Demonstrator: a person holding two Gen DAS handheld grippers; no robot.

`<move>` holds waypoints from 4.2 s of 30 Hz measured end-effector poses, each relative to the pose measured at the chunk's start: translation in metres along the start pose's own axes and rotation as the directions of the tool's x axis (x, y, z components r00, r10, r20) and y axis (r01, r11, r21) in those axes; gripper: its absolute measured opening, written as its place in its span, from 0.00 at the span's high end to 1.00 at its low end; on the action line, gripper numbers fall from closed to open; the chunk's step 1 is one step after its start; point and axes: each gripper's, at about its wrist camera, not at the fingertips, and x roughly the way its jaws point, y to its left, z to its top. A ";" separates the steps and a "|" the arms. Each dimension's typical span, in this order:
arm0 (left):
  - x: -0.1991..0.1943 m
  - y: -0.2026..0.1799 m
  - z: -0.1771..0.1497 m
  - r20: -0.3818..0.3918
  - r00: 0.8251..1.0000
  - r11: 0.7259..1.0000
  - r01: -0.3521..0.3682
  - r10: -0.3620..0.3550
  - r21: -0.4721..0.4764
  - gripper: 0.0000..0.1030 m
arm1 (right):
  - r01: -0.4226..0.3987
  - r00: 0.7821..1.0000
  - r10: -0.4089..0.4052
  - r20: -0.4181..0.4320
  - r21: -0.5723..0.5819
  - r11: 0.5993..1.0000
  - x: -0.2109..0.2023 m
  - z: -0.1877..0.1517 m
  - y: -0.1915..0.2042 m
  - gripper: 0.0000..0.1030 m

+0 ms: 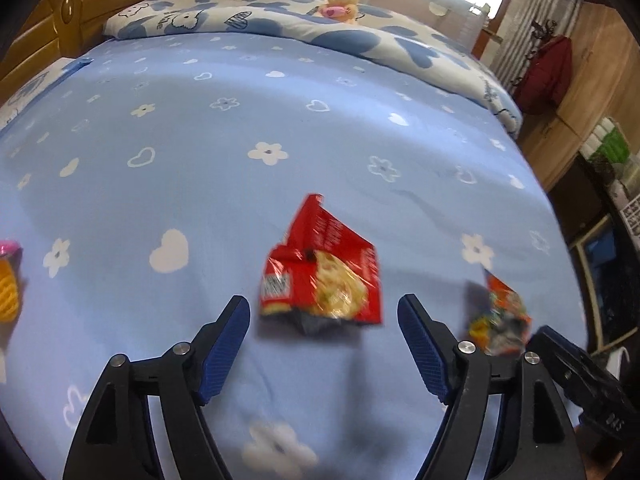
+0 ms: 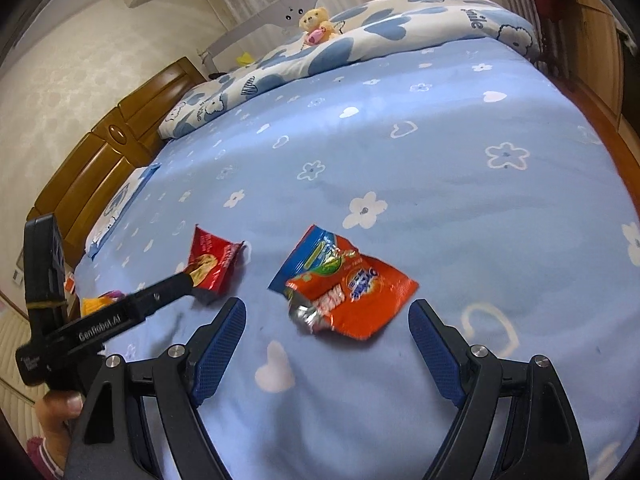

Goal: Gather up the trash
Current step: 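Grasp the red chip bag with the left tool while the right tool grasps the orange snack bag, then carry the red and orange bags over the bin with both tools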

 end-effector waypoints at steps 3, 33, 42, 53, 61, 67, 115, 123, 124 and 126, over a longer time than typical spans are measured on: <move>0.015 0.002 0.006 -0.011 1.000 1.000 0.004 -0.004 -0.010 0.26 | 0.011 1.000 -0.011 -0.020 0.013 1.000 0.012 0.002 -0.004 0.18; -0.038 -0.048 -0.057 -0.008 0.999 0.992 0.044 -0.043 0.121 0.91 | 0.010 1.000 -0.009 0.013 -0.002 1.000 -0.063 -0.033 -0.017 0.96; -0.075 -0.070 -0.087 -0.010 0.998 0.984 0.070 -0.070 0.163 0.91 | -0.015 0.998 0.014 0.061 0.015 1.000 -0.115 -0.053 -0.023 0.96; -0.114 -0.114 -0.121 -0.022 0.991 0.963 0.134 -0.133 0.232 0.91 | -0.007 0.994 0.006 0.108 0.012 1.000 -0.168 -0.078 -0.035 0.96; -0.132 -0.153 -0.138 -0.027 0.986 0.935 0.166 -0.166 0.315 0.91 | 0.021 0.988 -0.026 0.152 0.037 0.999 -0.206 -0.095 -0.054 0.96; -0.139 -0.177 -0.148 -0.039 0.983 0.911 0.183 -0.181 0.369 0.90 | 0.038 0.981 -0.050 0.187 0.067 0.997 -0.233 -0.108 -0.072 0.96; -0.118 -0.320 -0.156 -0.142 0.949 0.744 0.310 -0.282 0.592 0.90 | 0.202 0.926 -0.285 0.247 0.312 0.928 -0.331 -0.137 -0.203 0.96; -0.110 -0.334 -0.154 -0.152 0.947 0.731 0.316 -0.284 0.605 0.90 | 0.215 0.924 -0.299 0.237 0.324 0.921 -0.334 -0.133 -0.215 0.96; -0.109 -0.336 -0.154 -0.154 0.946 0.728 0.318 -0.284 0.608 0.90 | 0.217 0.924 -0.301 0.236 0.324 0.921 -0.334 -0.133 -0.216 0.96; -0.107 -0.337 -0.153 -0.157 0.946 0.722 0.318 -0.283 0.615 0.90 | 0.221 0.924 -0.304 0.231 0.327 0.919 -0.334 -0.132 -0.219 0.96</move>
